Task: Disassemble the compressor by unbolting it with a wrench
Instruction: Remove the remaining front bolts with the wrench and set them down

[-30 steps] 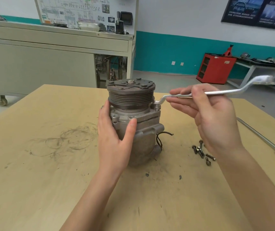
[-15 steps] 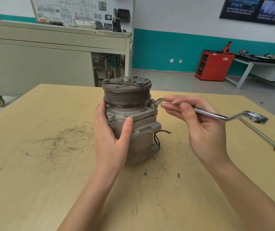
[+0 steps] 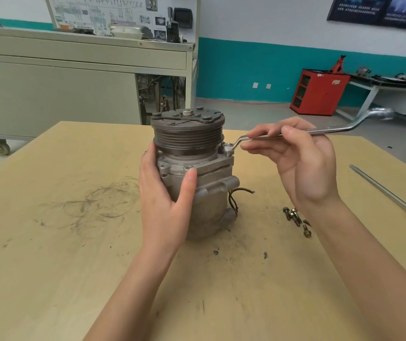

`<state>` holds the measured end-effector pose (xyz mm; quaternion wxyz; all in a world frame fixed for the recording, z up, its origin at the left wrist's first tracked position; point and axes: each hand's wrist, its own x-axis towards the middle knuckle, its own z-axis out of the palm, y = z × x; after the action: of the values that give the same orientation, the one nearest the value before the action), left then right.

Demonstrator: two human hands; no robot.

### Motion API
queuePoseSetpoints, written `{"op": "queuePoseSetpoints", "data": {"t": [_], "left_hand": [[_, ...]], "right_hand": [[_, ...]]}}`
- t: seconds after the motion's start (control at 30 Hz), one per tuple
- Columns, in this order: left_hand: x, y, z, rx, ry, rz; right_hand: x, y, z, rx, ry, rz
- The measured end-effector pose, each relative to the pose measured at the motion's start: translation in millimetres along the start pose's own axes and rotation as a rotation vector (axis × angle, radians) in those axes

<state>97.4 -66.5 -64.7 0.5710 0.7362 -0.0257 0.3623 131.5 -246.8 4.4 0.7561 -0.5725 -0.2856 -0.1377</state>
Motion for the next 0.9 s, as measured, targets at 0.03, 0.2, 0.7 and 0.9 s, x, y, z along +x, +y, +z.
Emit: {"op": "queuePoseSetpoints", "data": {"t": [0.03, 0.2, 0.7, 0.9], "left_hand": [[0.3, 0.5, 0.1, -0.001, 0.001, 0.004], [0.6, -0.7, 0.7, -0.001, 0.0, 0.027], [1.1, -2.9, -0.1, -0.001, 0.001, 0.039], [0.5, -3.0, -0.5, -0.011, -0.006, 0.04]], "right_hand": [[4.8, 3.5, -3.2, 0.097, 0.006, 0.05], [48.3, 25.5, -6.7, 0.493, 0.033, 0.453], [40.5, -0.5, -1.4, -0.023, 0.185, 0.033], [-7.4, -9.8, 22.8, -0.524, -0.032, -0.385]]}}
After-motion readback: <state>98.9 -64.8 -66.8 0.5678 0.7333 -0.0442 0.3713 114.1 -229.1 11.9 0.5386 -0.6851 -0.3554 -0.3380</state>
